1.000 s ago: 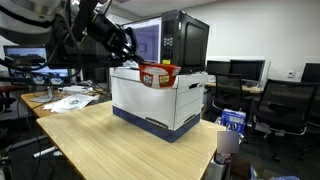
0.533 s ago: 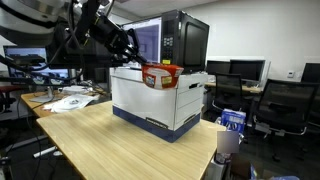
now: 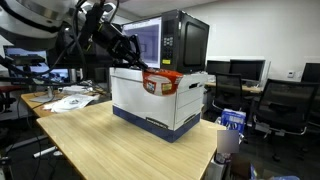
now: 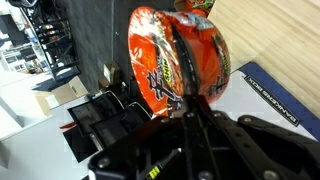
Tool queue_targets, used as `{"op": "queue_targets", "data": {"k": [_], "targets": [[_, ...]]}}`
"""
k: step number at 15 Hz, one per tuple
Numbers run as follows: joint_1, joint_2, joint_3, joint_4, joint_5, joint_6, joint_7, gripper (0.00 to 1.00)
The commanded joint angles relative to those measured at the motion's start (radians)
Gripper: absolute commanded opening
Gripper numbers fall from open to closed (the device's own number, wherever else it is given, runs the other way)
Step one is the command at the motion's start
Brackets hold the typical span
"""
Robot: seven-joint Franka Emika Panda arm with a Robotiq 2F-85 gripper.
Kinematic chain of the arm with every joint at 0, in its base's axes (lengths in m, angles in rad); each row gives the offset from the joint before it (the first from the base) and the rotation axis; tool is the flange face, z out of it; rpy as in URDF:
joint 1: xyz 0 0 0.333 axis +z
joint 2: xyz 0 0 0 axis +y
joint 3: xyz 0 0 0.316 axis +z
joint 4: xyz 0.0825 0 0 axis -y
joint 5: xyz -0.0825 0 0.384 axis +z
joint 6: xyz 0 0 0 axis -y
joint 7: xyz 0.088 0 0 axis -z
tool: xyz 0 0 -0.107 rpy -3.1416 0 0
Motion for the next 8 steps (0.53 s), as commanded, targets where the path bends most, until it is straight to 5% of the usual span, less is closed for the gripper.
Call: {"op": "queue_targets", "data": {"k": [1,8], "targets": [[-0.034,0.015,0.027,0.025,-0.048,0.017,0.044,0.04],[-0.124,0.062,0.078,0.045,-0.225,0.038,0.185,0.04]]}}
